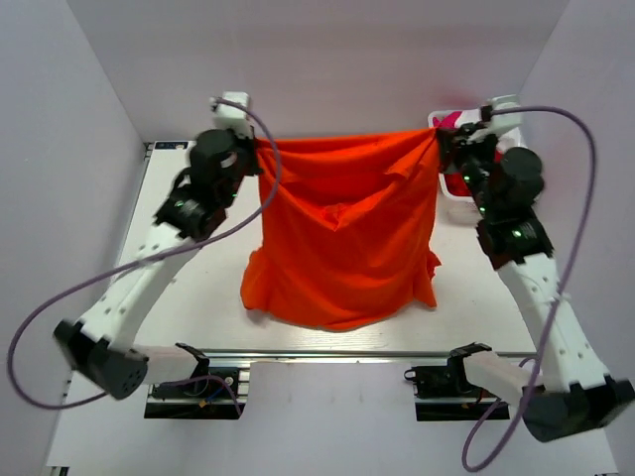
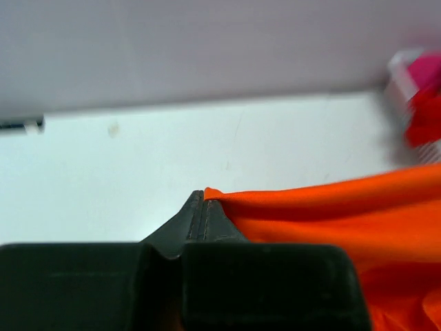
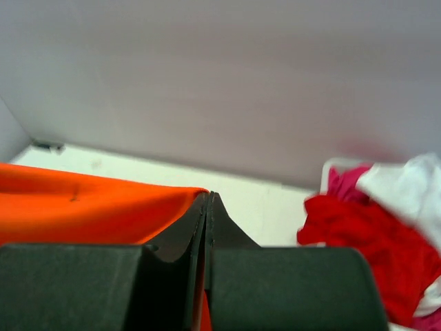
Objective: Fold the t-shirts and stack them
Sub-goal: Flatten out the tshirt
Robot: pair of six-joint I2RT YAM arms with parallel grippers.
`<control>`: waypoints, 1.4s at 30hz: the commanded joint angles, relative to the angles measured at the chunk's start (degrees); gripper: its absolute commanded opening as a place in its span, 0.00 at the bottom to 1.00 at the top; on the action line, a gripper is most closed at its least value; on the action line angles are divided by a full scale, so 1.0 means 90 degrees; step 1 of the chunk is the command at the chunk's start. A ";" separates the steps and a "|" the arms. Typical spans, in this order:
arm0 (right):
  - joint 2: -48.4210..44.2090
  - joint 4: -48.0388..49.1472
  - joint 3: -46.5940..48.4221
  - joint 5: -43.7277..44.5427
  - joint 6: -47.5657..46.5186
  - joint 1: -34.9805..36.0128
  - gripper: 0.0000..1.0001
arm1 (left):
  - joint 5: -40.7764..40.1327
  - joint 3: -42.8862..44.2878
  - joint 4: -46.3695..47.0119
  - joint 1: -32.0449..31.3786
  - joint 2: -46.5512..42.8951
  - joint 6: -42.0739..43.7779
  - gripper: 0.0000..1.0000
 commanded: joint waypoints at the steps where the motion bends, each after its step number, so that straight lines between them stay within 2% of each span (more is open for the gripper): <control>1: 0.0696 0.0582 -0.0582 0.0089 0.0251 -0.0061 0.00 | -0.0413 -0.0449 -0.0068 0.0074 0.0655 -0.0592 0.00; 4: 0.1506 0.0914 -0.1082 0.0070 0.0603 -0.0051 0.00 | -0.0413 -0.0451 -0.0321 0.0239 0.1562 -0.0954 0.00; 5: 0.2088 0.1108 -0.1179 0.0090 0.0584 -0.0070 0.00 | -0.0413 -0.0383 -0.0438 0.0337 0.1826 -0.1022 0.00; 7: 0.2541 0.1149 -0.1103 0.0187 0.0545 -0.0061 0.00 | -0.0413 -0.0033 -0.0575 0.0444 0.2733 -0.1110 0.00; 8: 0.3162 0.1149 -0.0831 0.0216 0.0390 -0.0061 0.00 | -0.0481 0.0143 -0.0731 0.0561 0.3046 -0.1198 0.00; 10: 0.3518 0.1023 -0.0605 0.0402 0.0224 -0.0061 0.00 | -0.0482 0.0768 -0.0936 0.0621 0.3942 -0.1257 0.00; 14: 0.4796 0.0622 0.0524 0.0841 0.0038 -0.0060 0.00 | -0.0482 0.1715 -0.1074 0.0903 0.4932 -0.1325 0.00; 20: 0.5619 0.0163 0.1319 0.1280 0.0017 -0.0061 0.00 | -0.0248 0.2886 -0.1444 0.1236 0.5977 -0.1325 0.00; 21: 0.5784 0.0143 0.1465 0.1300 -0.0002 -0.0051 0.00 | -0.0122 0.3015 -0.1590 0.1313 0.6201 -0.1325 0.04; 23: 0.5911 0.0104 0.1534 0.1379 -0.0070 -0.0061 0.00 | 0.0055 0.3162 -0.1592 0.1382 0.6291 -0.1325 0.21; 24: 0.5990 0.0094 0.1660 0.1379 -0.0109 -0.0061 0.05 | 0.0249 0.3163 -0.1495 0.1382 0.6349 -0.1248 0.51; 25: 0.6019 0.0036 0.1691 0.1379 -0.0119 -0.0051 0.12 | 0.0338 0.3163 -0.1426 0.1440 0.6350 -0.1247 0.69; 26: 0.6087 -0.0022 0.1797 0.1340 -0.0148 -0.0051 0.41 | 0.0416 0.3085 -0.1348 0.1441 0.6292 -0.1180 0.88; 27: 0.6117 -0.0061 0.1847 0.1320 -0.0187 -0.0051 0.53 | 0.0484 0.3027 -0.1251 0.1441 0.6291 -0.1179 1.00; 30: 0.6176 -0.0441 0.2091 0.1271 -0.0256 -0.0031 0.87 | 0.0485 0.3026 -0.1250 0.1441 0.6029 -0.1043 1.00; 31: 0.6176 -0.0491 0.2198 0.1242 -0.0237 -0.0031 0.90 | 0.0485 0.3026 -0.1250 0.1441 0.5970 -0.1042 1.00; 42: 0.5639 -0.0882 0.2033 0.0315 -0.0158 -0.0012 0.90 | 0.0816 0.2792 -0.1513 0.1441 0.5139 -0.0896 1.00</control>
